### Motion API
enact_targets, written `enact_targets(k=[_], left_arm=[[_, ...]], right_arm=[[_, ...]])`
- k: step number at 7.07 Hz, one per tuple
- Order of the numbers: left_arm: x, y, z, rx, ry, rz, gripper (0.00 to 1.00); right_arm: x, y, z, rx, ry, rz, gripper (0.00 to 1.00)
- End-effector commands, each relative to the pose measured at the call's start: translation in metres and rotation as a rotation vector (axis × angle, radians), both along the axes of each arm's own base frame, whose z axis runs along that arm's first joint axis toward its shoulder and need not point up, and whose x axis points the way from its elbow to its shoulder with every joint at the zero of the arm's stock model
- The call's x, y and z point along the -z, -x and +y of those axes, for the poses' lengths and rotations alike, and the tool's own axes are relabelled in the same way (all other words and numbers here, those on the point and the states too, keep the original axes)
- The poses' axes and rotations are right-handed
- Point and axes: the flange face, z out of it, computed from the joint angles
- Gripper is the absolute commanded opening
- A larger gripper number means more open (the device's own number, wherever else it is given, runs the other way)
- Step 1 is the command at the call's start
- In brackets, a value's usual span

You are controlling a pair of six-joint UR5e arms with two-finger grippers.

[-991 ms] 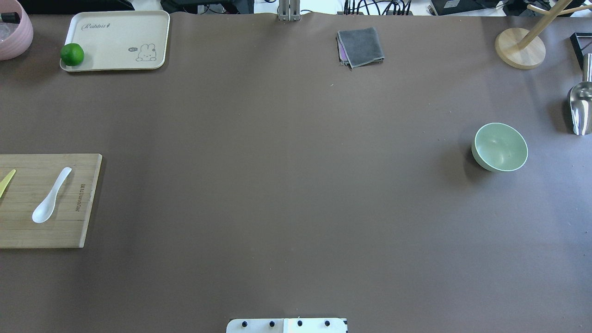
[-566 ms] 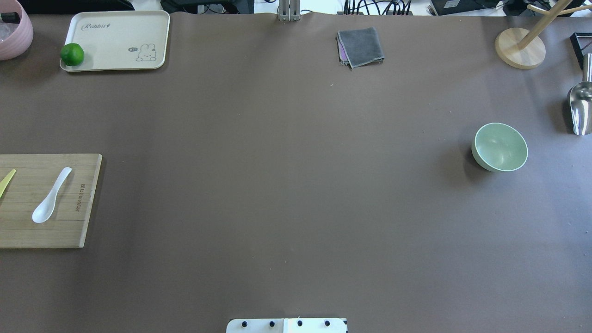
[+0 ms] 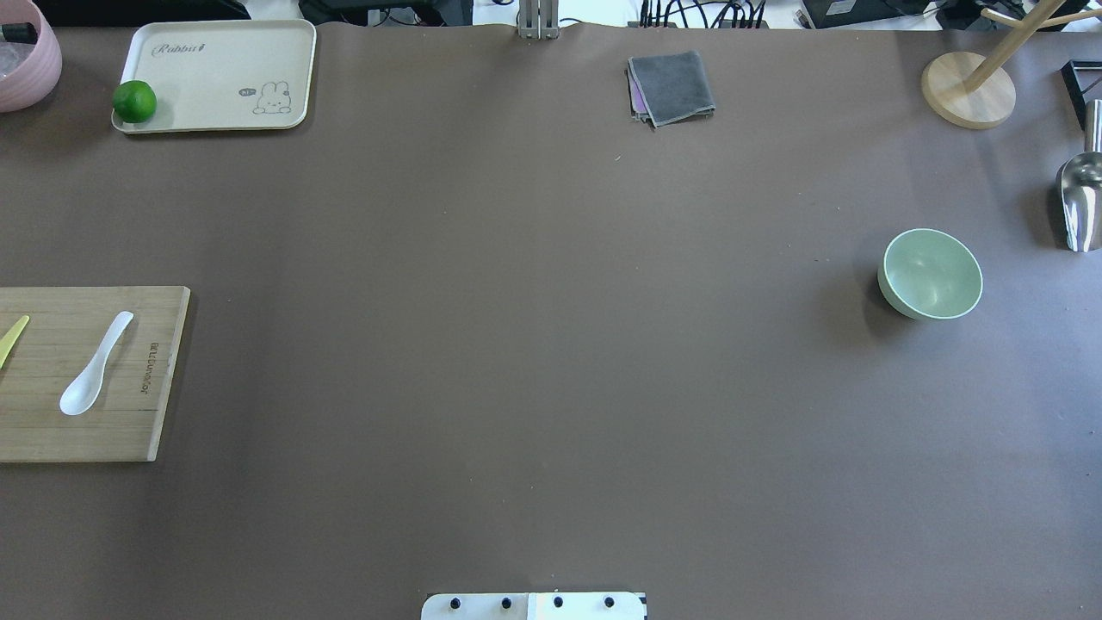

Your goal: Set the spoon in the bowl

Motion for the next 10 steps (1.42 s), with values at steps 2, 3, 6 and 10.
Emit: enact_targets(k=[2,3,6,10], left_arm=[[0.000,-0.001,0.002,-0.001,0.005,0.011,0.98],[0.001,-0.002,0.002,-0.001,0.000,0.013,0.98],[-0.003,-0.001,0.001,-0.004,-0.003,0.008,0.98],[-0.003,0.001,0.017,0.005,-0.128,0.016,0.98]], right_arm=[[0.007,0.000,-0.001,0.000,-0.038,-0.004,1.00],[0.006,0.001,-0.001,0.002,-0.042,-0.011,1.00],[0.004,0.000,0.000,0.003,-0.087,-0.009,1.00],[0.002,0.001,0.000,0.002,-0.081,-0.007,1.00]])
